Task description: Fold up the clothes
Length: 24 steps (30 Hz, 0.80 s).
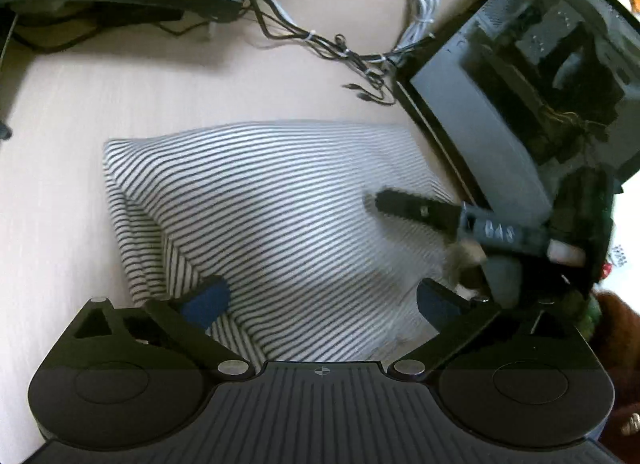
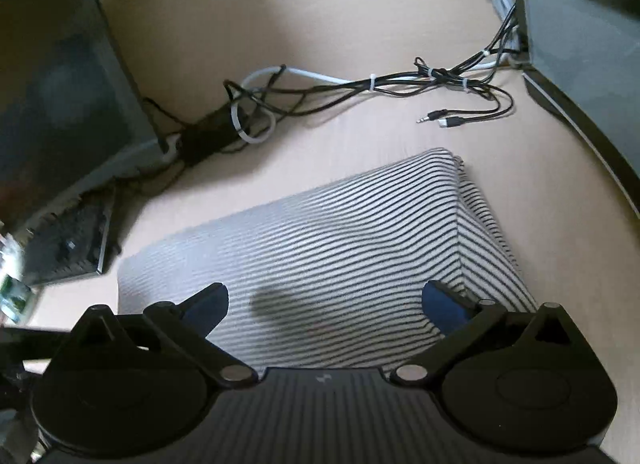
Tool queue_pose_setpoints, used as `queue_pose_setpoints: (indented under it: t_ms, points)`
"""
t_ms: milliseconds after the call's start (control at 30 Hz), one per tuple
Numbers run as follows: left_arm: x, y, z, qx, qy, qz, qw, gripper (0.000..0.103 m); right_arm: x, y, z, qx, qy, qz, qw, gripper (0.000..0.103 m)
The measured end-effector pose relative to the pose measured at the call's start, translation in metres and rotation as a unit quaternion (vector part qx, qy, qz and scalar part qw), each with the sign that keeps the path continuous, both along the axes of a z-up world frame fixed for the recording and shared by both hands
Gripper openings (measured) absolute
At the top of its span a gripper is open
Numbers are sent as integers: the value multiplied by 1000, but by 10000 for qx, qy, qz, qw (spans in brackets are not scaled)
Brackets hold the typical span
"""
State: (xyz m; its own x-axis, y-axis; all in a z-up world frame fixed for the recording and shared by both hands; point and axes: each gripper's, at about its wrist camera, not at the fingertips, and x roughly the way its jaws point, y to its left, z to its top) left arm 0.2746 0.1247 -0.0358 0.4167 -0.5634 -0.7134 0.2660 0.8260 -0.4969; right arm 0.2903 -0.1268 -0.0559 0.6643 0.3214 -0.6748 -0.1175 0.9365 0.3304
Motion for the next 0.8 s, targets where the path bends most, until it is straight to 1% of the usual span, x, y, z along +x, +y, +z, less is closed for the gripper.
queue_pose_setpoints:
  t_ms: [100,233,300,500,600,633,700,800]
  points:
    - [3,0,0,144,-114,-25,9998,103,-16,8,0,-191,-76,-123,9997,103]
    - [3,0,-3,127,-259,-124,9995,103,-35,17,0,-355,-64,-313,9989,103]
    - [7,-7,-4,127,-319,-171,9993,103,-38,21,1,-457,-36,-365,9983,103]
    - [6,-8,-5,82,-351,-53,9993,103,-31,32,1,-710,224,-547,9957,103]
    - [4,-9,-6,125,-405,62,9991,103,-32,37,0,-874,214,-501,9947,103]
    - [4,-8,-7,215,-351,196,9990,103,-33,38,-1,-939,195,-462,9943,103]
    - [3,-6,-9,194,-332,324,9987,103,-34,41,0,-1079,196,-345,9934,103]
    - [1,-6,-10,165,-367,451,9982,103,-32,40,3,-1138,307,-202,9928,103]
